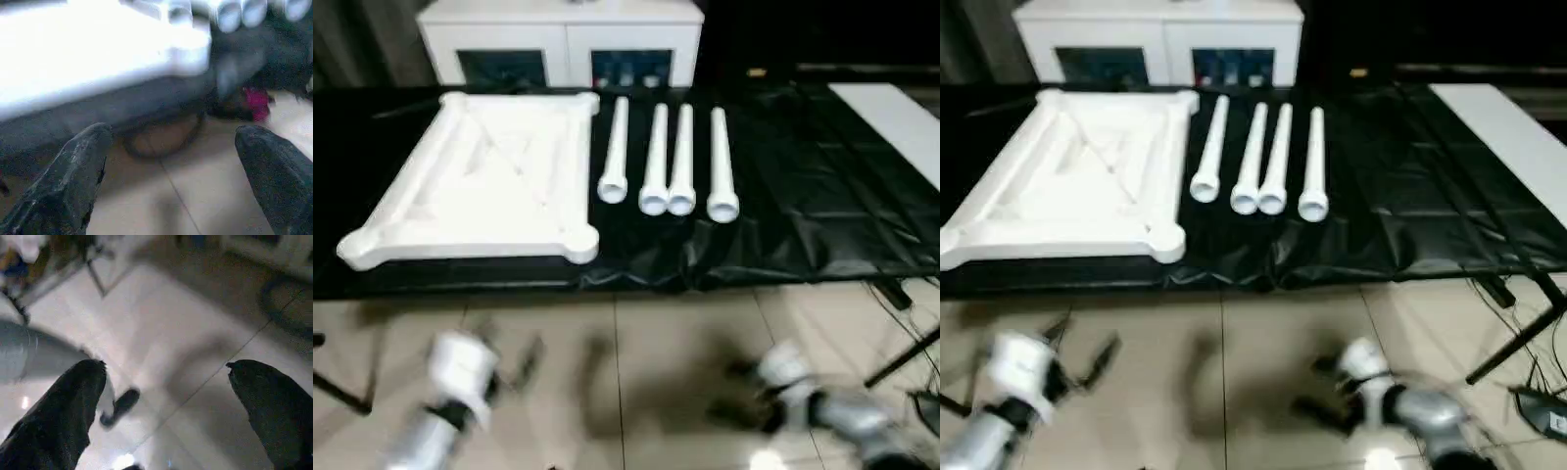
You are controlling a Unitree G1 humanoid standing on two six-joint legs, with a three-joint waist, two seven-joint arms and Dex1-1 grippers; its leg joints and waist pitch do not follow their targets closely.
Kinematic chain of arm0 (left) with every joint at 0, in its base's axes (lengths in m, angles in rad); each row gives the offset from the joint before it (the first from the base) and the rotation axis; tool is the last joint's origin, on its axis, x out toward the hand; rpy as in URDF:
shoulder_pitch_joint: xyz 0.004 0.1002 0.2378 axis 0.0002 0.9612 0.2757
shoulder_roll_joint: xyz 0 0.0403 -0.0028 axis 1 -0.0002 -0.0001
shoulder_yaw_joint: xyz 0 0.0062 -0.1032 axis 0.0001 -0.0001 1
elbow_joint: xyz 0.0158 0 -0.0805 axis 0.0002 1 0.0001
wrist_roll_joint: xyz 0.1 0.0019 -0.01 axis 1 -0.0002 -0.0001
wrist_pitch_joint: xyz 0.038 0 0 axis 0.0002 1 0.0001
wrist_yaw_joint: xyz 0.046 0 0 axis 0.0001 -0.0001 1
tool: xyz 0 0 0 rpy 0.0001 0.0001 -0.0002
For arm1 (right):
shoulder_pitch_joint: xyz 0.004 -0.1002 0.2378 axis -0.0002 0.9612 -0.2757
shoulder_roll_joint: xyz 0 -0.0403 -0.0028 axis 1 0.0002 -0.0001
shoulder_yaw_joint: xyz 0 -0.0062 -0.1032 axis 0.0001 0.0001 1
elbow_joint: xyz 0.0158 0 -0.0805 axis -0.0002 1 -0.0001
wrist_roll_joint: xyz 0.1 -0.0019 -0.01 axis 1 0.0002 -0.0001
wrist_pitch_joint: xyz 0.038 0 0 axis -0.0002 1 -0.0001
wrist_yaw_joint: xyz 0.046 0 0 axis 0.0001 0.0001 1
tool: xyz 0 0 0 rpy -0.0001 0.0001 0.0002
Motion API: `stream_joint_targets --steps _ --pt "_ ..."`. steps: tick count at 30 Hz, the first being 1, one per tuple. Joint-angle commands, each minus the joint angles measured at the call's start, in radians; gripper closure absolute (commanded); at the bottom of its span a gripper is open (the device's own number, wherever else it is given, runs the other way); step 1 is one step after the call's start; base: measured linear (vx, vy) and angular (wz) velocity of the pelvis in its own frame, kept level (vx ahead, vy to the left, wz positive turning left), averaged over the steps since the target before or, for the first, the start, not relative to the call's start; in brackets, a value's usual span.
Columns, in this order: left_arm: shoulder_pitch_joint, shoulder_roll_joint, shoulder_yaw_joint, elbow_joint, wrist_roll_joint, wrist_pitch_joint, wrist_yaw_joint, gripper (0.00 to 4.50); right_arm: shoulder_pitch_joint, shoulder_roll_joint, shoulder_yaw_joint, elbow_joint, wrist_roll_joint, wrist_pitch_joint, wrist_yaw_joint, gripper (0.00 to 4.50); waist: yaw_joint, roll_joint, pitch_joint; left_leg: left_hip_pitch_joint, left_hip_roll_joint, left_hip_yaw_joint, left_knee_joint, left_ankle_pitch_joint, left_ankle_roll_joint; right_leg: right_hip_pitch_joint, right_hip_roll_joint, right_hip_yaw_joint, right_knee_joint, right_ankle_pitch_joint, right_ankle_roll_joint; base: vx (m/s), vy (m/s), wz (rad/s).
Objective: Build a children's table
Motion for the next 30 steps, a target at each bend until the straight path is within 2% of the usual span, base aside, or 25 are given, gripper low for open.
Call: stream_joint_targets --steps 1,3,4,6,7,8,9,10,11,12,13,14,15,16,17,18,19,21,22,23,24,25,28,29,30 --pt "-0.017 0.028 0.058 -0.119 -0.03 0.055 0.016 0.0 -0.033 -0.011 -0.071 -0.107 0.123 0.043 0.091 0.01 0.0 0.005 -0.038 0.015 0.053 -0.015 -0.078 -0.308 0.103 0.022 -0.06 0.033 -0.076 -0.104 -0.289 0.0 0.0 0.0" --pt "-0.084 0.062 0.109 -0.203 -0.059 0.117 0.053 0.0 -0.029 -0.024 -0.117 -0.326 0.256 0.16 0.105 0.01 0.004 -0.001 -0.038 0.015 0.049 -0.016 -0.075 -0.254 0.112 0.022 -0.05 0.031 -0.069 -0.075 -0.263 0.0 0.0 0.0" --pt "-0.084 0.062 0.109 -0.203 -0.059 0.117 0.053 0.0 -0.029 -0.024 -0.117 -0.326 0.256 0.16 0.105 0.01 0.004 -0.001 -0.038 0.015 0.049 -0.016 -0.075 -0.254 0.112 0.022 -0.05 0.031 -0.069 -0.075 -0.263 0.0 0.0 0.0" --pt "-0.216 0.06 0.138 -0.238 -0.074 0.177 0.132 0.0 -0.033 -0.035 -0.154 -0.622 0.394 0.362 -0.007 0.01 0.012 -0.002 -0.037 0.02 0.045 -0.016 -0.072 -0.211 0.095 0.017 -0.048 0.034 -0.071 -0.094 -0.23 0.0 0.0 0.0" --pt "-0.33 0.035 0.14 -0.239 -0.07 0.233 0.199 0.0 -0.046 -0.003 -0.145 -0.879 0.445 0.477 -0.21 0.01 0.017 0.007 -0.039 0.026 0.045 -0.017 -0.069 -0.19 0.082 0.014 -0.046 0.037 -0.066 -0.083 -0.222 0.0 0.0 0.0" --pt "-0.365 0.026 0.136 -0.241 -0.072 0.264 0.218 0.0 -0.052 0.017 -0.137 -0.96 0.45 0.501 -0.287 0.01 0.02 0.003 -0.048 0.032 0.043 -0.017 -0.064 -0.16 0.055 0.01 -0.046 0.038 -0.057 -0.049 -0.206 0.0 0.0 0.0" --pt "-0.373 0.022 0.135 -0.242 -0.069 0.269 0.224 0.0 -0.056 0.025 -0.133 -0.98 0.452 0.51 -0.305 0.01 0.02 0.003 -0.049 0.02 0.037 -0.018 -0.068 -0.155 0.044 0.011 -0.05 0.035 -0.058 -0.07 -0.186 0.0 0.0 0.0" --pt "-0.421 -0.003 0.121 -0.246 -0.052 0.276 0.253 0.0 -0.087 0.079 -0.112 -1.068 0.457 0.559 -0.409 0.01 0.018 0.002 -0.045 0.018 0.036 -0.018 -0.07 -0.16 0.037 0.009 -0.05 0.036 -0.062 -0.089 -0.175 0.0 0.0 0.0" --pt "-0.449 -0.024 0.11 -0.243 -0.059 0.28 0.262 0.0 -0.11 0.117 -0.108 -1.09 0.417 0.555 -0.477 0.01 0.015 0.007 -0.047 0.018 0.034 -0.018 -0.071 -0.169 0.018 0.005 -0.049 0.037 -0.065 -0.111 -0.162 0.0 0.0 0.0" --pt "-0.478 -0.047 0.098 -0.235 -0.053 0.312 0.28 0.0 -0.129 0.165 -0.114 -1.108 0.355 0.54 -0.544 0.01 0.008 0.006 -0.048 0.018 0.032 -0.016 -0.073 -0.193 -0.01 -0.002 -0.047 0.039 -0.068 -0.134 -0.151 0.0 0.0 0.0" --pt "-0.497 -0.064 0.087 -0.223 -0.031 0.334 0.298 0.0 -0.141 0.2 -0.121 -1.113 0.301 0.532 -0.593 0.01 0.009 0.014 -0.051 0.021 0.03 -0.017 -0.072 -0.203 -0.021 -0.002 -0.047 0.038 -0.067 -0.138 -0.15 0.0 0.0 0.0" --pt "-0.497 -0.064 0.087 -0.223 -0.031 0.334 0.298 0.0 -0.141 0.2 -0.121 -1.113 0.301 0.532 -0.593 0.01 0.003 0.007 -0.052 0.017 0.029 -0.018 -0.074 -0.202 -0.037 0.0 -0.044 0.037 -0.068 -0.119 -0.139 0.0 0.0 0.0" --pt "-0.512 -0.094 0.071 -0.187 -0.003 0.323 0.324 0.0 -0.144 0.231 -0.134 -1.089 0.184 0.558 -0.692 0.01 0.004 0.009 -0.055 0.017 0.029 -0.02 -0.071 -0.182 -0.048 0.002 -0.041 0.037 -0.065 -0.075 -0.135 0.0 0.0 0.0" --pt "-0.521 -0.114 0.06 -0.162 0.018 0.311 0.342 0.0 -0.144 0.246 -0.141 -1.075 0.111 0.587 -0.759 0.01 0.003 0.009 -0.057 0.017 0.024 -0.018 -0.067 -0.14 -0.057 0.002 -0.037 0.036 -0.06 -0.005 -0.138 0.0 0.0 0.0" --pt "-0.522 -0.133 0.047 -0.139 0.024 0.316 0.354 0.0 -0.124 0.234 -0.13 -1.079 0.084 0.649 -0.837 0.01 0.005 0.024 -0.061 0.02 0.022 -0.019 -0.064 -0.129 -0.062 0.003 -0.036 0.035 -0.057 0.026 -0.139 0.0 0.0 0.0" --pt "-0.512 -0.134 0.015 -0.119 0.057 0.305 0.354 0.0 -0.098 0.234 -0.129 -1.092 0.109 0.694 -0.913 0.01 0.005 0.021 -0.061 0.022 0.022 -0.019 -0.063 -0.11 -0.068 0.005 -0.034 0.034 -0.058 0.06 -0.135 0.0 0.0 0.0" --pt "-0.49 -0.137 -0.014 -0.104 0.082 0.302 0.353 0.0 -0.063 0.232 -0.129 -1.109 0.156 0.721 -0.971 0.01 0.008 0.026 -0.065 0.022 0.019 -0.02 -0.059 -0.081 -0.07 0.008 -0.032 0.033 -0.053 0.13 -0.131 0.0 0.0 0.0" --pt "-0.481 -0.138 -0.023 -0.1 0.092 0.299 0.353 0.0 -0.052 0.235 -0.131 -1.114 0.17 0.724 -0.986 0.01 0.012 0.021 -0.073 0.015 0.018 -0.022 -0.056 -0.059 -0.061 0.02 -0.034 0.03 -0.046 0.223 -0.118 0.0 0.0 0.0" --pt "-0.464 -0.136 -0.03 -0.089 0.109 0.292 0.358 0.0 -0.042 0.237 -0.118 -1.114 0.141 0.713 -0.984 0.01 0.012 0.033 -0.077 0.015 0.018 -0.023 -0.053 -0.047 -0.061 0.019 -0.035 0.029 -0.041 0.25 -0.118 0.0 0.0 0.0" --pt "-0.441 -0.131 -0.033 -0.069 0.131 0.28 0.367 0.0 -0.032 0.249 -0.11 -1.113 0.119 0.709 -0.984 0.01 0.006 0.022 -0.074 0.007 0.014 -0.022 -0.051 -0.027 -0.049 0.021 -0.032 0.027 -0.041 0.294 -0.118 0.0 0.0 0.0" --pt "-0.42 -0.119 -0.043 -0.051 0.165 0.259 0.376 0.0 -0.024 0.26 -0.106 -1.109 0.104 0.707 -0.98 0.01 0.002 0.021 -0.072 0.001 0.012 -0.022 -0.051 -0.033 -0.031 0.023 -0.034 0.026 -0.042 0.29 -0.119 0.0 0.0 0.0" --pt "-0.408 -0.115 -0.048 -0.043 0.173 0.26 0.37 0.0 -0.02 0.267 -0.101 -1.11 0.079 0.707 -0.973 0.01 -0.003 0.024 -0.067 0.003 0.014 -0.02 -0.055 -0.072 -0.021 0.02 -0.039 0.027 -0.048 0.231 -0.12 0.0 0.0 0.0" --pt "-0.402 -0.123 -0.044 -0.046 0.167 0.266 0.356 0.0 -0.012 0.261 -0.077 -1.122 0.028 0.721 -0.962 0.01 -0.006 0.017 -0.062 0.007 0.019 -0.018 -0.059 -0.12 -0.015 0.017 -0.043 0.033 -0.058 0.114 -0.135 0.0 0.0 0.0" --pt "-0.402 -0.123 -0.049 -0.047 0.176 0.261 0.357 0.0 -0.007 0.246 -0.058 -1.123 0.03 0.724 -0.966 0.01 -0.002 0.024 -0.06 0.013 0.025 -0.018 -0.062 -0.15 -0.019 0.011 -0.044 0.035 -0.063 0.039 -0.139 0.0 0.0 0.0" --pt "-0.402 -0.122 -0.051 -0.047 0.179 0.261 0.358 0.0 -0.006 0.243 -0.054 -1.123 0.031 0.724 -0.967 0.01 0.0 0.025 -0.06 0.014 0.026 -0.019 -0.063 -0.153 -0.021 0.011 -0.044 0.035 -0.064 0.025 -0.139 0.0 0.0 0.0"
